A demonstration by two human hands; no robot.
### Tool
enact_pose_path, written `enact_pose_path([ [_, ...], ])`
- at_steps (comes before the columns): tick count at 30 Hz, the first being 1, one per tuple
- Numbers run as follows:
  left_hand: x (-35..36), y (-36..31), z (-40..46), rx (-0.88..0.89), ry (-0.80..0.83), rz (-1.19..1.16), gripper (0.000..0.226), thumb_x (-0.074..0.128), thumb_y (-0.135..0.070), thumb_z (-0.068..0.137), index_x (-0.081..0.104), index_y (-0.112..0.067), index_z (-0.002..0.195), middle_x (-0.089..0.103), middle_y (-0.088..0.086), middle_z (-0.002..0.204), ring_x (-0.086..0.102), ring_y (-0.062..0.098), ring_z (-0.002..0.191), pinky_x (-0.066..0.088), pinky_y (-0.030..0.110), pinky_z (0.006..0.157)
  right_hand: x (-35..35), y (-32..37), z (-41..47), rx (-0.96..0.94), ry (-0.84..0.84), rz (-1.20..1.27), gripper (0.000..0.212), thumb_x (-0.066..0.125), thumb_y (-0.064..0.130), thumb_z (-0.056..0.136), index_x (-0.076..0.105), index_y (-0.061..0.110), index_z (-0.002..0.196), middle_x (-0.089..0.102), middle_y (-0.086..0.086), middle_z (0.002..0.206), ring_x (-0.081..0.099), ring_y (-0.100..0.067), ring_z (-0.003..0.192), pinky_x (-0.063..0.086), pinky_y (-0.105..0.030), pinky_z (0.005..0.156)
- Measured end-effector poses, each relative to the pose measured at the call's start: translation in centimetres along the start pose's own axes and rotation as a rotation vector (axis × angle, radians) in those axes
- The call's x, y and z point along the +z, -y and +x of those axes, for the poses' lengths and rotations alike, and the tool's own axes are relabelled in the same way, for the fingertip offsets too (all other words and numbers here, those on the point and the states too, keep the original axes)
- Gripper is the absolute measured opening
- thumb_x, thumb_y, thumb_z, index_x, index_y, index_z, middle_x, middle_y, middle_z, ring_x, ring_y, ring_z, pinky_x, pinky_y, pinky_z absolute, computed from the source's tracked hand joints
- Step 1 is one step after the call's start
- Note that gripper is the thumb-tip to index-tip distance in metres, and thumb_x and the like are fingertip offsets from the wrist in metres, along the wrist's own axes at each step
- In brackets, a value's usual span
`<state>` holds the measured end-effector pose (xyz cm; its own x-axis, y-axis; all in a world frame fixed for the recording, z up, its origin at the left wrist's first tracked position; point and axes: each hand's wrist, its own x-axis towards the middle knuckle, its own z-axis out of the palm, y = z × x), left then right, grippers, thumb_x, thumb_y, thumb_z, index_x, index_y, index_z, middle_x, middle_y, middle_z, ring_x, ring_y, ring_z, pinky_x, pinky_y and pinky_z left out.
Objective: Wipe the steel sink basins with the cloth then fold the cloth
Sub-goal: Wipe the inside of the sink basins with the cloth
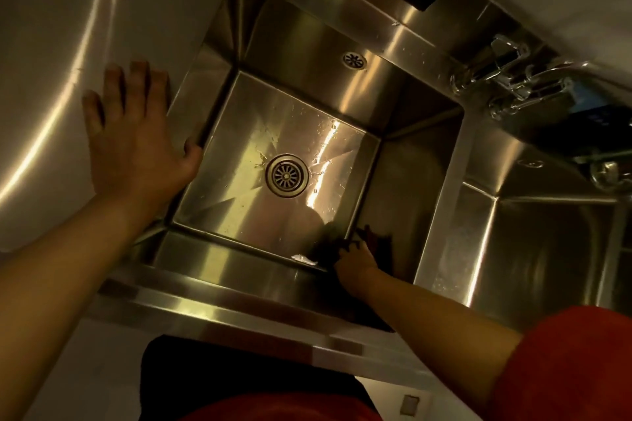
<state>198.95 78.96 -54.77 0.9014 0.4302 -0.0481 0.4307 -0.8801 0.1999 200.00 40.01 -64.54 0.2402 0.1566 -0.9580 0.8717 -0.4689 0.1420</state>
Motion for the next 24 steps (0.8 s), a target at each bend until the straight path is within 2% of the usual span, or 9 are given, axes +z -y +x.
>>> enact_pose_path([
  [4,-0.2,0.0,0.0,-0.008,-0.001,-0.003,0.096,0.071,-0.042,0.084,0.023,-0.012,0.16,0.017,0.015,0.17,0.013,0.041,0.156,0.017,0.066,0.122,-0.3,-3.1,1.6,0.067,-0.07,-0.089,0.053,0.052,0.045,0.1,0.048,0.024,0.148,0.031,-0.013,0.161,0.023,-0.042,0.149,0.01,-0.061,0.12],
  [13,-0.3,-0.1,0.1,-0.007,0.004,-0.002,0.096,0.071,-0.042,0.083,0.023,-0.013,0.16,0.02,0.015,0.169,0.015,0.041,0.155,0.019,0.066,0.121,-9.0,-15.3,4.6,0.426,-0.147,-0.145,0.061,0.051,0.038,0.099,0.037,0.024,0.156,0.019,-0.015,0.166,0.013,-0.044,0.152,0.011,-0.062,0.122],
  [16,-0.4,-0.2,0.1,-0.007,0.008,-0.007,0.095,0.071,-0.042,0.084,0.022,-0.014,0.161,0.018,0.014,0.17,0.014,0.04,0.156,0.017,0.066,0.121,-11.2,-18.2,4.5,0.47,-0.166,-0.121,0.065,0.054,0.034,0.098,0.032,0.022,0.158,0.016,-0.014,0.167,0.012,-0.042,0.153,0.01,-0.06,0.123],
  [21,-0.5,-0.1,0.1,-0.006,0.014,-0.027,0.094,0.064,-0.045,0.084,0.021,-0.014,0.161,0.017,0.014,0.17,0.013,0.041,0.156,0.016,0.066,0.122,-8.7,-15.5,4.8,0.457,-0.164,-0.131,0.066,0.057,0.036,0.097,0.033,0.022,0.157,0.02,-0.014,0.166,0.018,-0.04,0.152,0.015,-0.058,0.121],
  [24,-0.6,-0.2,0.1,-0.007,0.017,-0.018,0.095,0.071,-0.042,0.084,0.023,-0.013,0.16,0.018,0.014,0.169,0.014,0.041,0.156,0.017,0.065,0.122,-5.3,-10.4,5.1,0.305,-0.099,-0.128,0.063,0.055,0.036,0.098,0.035,0.022,0.156,0.023,-0.014,0.164,0.022,-0.04,0.15,0.018,-0.058,0.12],
])
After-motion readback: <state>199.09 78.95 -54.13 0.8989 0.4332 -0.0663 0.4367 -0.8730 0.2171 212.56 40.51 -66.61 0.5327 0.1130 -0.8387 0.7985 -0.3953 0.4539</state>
